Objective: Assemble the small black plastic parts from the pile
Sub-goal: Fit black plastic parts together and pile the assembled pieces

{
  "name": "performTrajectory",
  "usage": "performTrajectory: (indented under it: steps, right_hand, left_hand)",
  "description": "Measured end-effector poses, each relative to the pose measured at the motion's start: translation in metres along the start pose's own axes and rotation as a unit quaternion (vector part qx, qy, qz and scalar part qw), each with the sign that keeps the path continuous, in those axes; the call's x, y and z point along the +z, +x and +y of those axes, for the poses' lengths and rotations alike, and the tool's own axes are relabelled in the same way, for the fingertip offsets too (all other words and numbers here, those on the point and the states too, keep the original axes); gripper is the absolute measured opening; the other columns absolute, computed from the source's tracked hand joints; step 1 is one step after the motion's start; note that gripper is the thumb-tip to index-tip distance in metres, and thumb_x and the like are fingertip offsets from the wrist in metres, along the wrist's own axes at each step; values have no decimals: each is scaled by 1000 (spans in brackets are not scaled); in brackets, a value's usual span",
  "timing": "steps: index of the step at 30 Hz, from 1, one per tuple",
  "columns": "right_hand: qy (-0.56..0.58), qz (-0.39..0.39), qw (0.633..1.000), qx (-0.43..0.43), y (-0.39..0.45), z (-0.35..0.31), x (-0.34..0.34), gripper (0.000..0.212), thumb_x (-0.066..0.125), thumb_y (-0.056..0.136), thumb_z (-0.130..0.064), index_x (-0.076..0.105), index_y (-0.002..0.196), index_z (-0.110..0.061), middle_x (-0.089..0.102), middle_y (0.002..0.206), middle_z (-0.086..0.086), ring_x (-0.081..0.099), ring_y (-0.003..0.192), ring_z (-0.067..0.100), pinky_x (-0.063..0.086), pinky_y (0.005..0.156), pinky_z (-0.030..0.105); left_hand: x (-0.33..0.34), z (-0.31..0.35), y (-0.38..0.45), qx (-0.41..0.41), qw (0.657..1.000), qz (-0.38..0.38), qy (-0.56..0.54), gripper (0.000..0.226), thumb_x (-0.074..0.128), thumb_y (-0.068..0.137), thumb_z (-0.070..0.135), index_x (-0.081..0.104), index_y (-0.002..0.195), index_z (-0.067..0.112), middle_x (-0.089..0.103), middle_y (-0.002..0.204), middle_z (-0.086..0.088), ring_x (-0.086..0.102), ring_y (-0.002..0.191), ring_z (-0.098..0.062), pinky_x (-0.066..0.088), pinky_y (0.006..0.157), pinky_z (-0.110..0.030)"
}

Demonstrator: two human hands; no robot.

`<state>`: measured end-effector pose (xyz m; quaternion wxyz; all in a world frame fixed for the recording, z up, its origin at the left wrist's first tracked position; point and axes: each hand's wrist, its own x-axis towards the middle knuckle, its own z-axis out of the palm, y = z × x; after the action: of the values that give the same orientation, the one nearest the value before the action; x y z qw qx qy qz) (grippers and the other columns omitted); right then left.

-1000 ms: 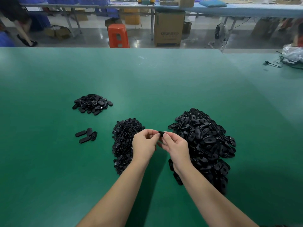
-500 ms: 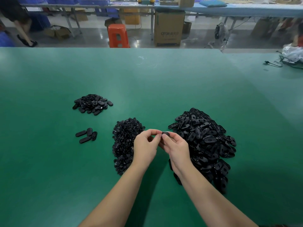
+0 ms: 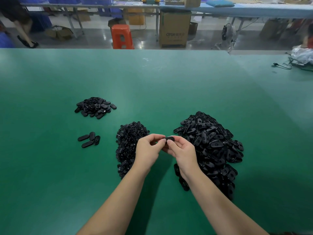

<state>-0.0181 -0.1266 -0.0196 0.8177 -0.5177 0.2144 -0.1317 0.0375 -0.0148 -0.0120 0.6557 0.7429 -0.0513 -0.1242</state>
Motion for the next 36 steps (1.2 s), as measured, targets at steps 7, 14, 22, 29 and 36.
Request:
performTrajectory:
  steps: [7,14,22,29,36]
  right_hand:
    - [-20,1,1000,-4,-1,-1,0,8,60,96,6,65,101,3,77,93,15,75,87,24,60,75,26]
    - [-23,11,1000,6,-1,-4,3,21,59,97,5,68,112,-7,77,99,13,75,91,21,61,79,27]
    - [-33,21,999,8,1,-5,6,17,61,95,5,71,103,-6,78,95,12,76,88,22,62,77,29]
    - [-26,8,1000,3,3,-6,7,16,60,95,5,71,102,-6,78,96,13,75,89,21,61,74,27]
    - [-110,-3,994,-22,8,-4,1,13,60,96,1,67,104,-7,77,89,11,75,82,22,61,77,29]
  left_hand:
    - [0,-3,0,-21,999,-1,34,4,75,88,18,78,86,19,69,65,9,53,53,-1,40,52,-17]
    - [3,-1,1,-12,998,10,68,5,72,90,16,74,85,16,69,67,4,53,51,-2,41,50,-19]
    - [4,3,-2,4,996,29,88,5,72,90,17,72,85,15,74,75,-2,69,64,-16,55,58,-25]
    - [3,6,-3,22,993,34,108,5,72,89,20,72,85,16,73,76,1,70,73,-21,58,70,-36]
    - [1,2,-2,22,996,2,81,10,70,92,13,75,85,16,74,68,0,62,52,-11,48,52,-19]
